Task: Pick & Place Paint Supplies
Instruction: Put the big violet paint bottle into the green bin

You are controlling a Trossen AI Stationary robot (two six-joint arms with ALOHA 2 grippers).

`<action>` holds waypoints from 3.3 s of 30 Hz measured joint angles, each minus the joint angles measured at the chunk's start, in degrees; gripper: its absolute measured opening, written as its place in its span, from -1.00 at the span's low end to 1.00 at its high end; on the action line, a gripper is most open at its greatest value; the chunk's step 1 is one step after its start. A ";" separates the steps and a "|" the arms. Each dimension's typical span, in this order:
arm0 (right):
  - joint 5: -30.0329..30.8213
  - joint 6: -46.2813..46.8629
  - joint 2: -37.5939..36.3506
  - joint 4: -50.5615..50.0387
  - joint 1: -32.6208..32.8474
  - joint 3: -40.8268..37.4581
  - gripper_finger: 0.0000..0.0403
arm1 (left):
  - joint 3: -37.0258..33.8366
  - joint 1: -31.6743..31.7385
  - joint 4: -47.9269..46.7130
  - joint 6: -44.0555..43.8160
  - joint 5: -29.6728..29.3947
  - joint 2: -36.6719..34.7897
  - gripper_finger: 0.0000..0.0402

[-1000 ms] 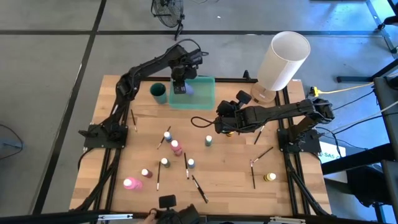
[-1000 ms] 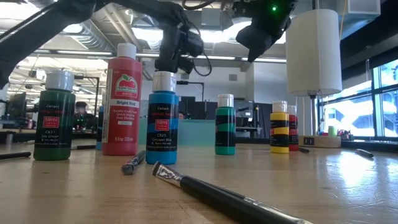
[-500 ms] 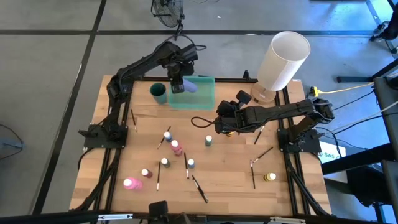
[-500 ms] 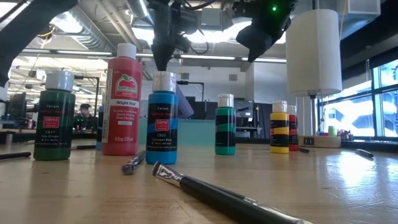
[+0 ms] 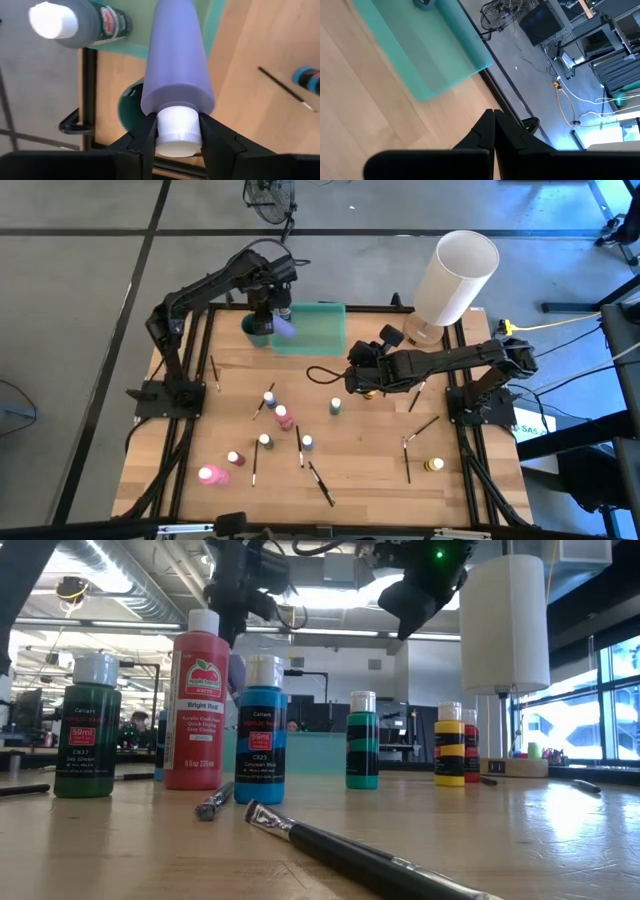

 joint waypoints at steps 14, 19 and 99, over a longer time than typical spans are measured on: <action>0.18 -8.83 0.28 15.02 -1.54 0.02 -0.99 | -0.03 -4.99 0.02 -0.43 0.24 -1.85 -0.41; -0.01 -16.57 0.28 26.34 -2.10 0.02 -0.99 | -0.03 -9.34 0.00 0.55 1.88 -5.60 -0.41; -48.90 -23.90 7.41 60.01 -7.97 0.00 -0.99 | -0.03 -27.15 3.25 0.00 1.99 -20.74 -0.41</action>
